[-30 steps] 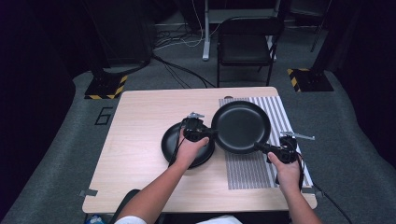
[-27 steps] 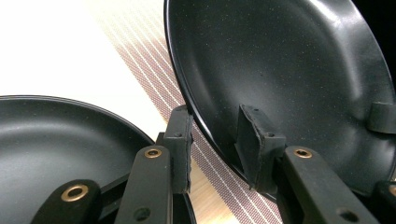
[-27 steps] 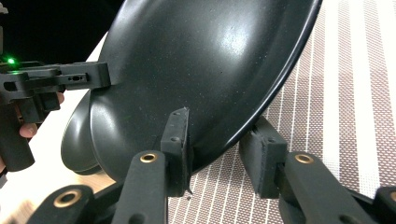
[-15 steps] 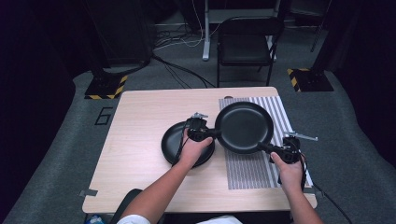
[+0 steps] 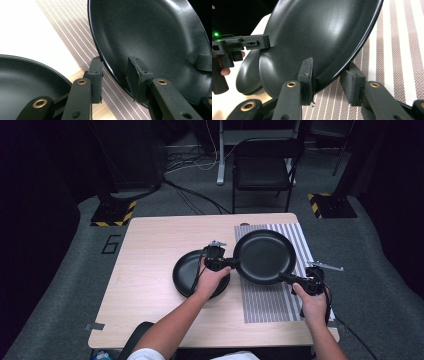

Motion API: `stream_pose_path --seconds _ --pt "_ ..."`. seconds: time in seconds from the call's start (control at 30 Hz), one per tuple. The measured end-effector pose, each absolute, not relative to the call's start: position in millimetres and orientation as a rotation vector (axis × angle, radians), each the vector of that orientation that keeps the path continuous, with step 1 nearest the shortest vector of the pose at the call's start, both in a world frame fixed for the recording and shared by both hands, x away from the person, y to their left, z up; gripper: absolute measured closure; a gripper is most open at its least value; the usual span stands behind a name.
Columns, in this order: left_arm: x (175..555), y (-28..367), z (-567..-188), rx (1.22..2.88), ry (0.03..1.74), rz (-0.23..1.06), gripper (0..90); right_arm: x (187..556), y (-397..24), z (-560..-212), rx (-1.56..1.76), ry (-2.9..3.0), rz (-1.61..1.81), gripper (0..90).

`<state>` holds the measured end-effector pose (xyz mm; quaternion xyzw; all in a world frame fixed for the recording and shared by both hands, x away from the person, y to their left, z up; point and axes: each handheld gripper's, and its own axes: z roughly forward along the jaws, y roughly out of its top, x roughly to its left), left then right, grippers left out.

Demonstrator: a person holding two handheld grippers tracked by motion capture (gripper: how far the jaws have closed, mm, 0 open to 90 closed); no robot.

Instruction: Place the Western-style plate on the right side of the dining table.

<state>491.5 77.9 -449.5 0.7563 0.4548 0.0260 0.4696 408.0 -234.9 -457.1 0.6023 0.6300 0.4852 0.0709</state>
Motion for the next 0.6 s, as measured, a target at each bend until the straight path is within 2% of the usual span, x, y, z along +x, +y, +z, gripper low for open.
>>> stream_pose_path --seconds 0.6 --pt "497.8 62.8 -454.4 1.869 1.11 0.04 65.7 407.6 -246.6 -458.9 1.832 1.878 1.431 63.6"
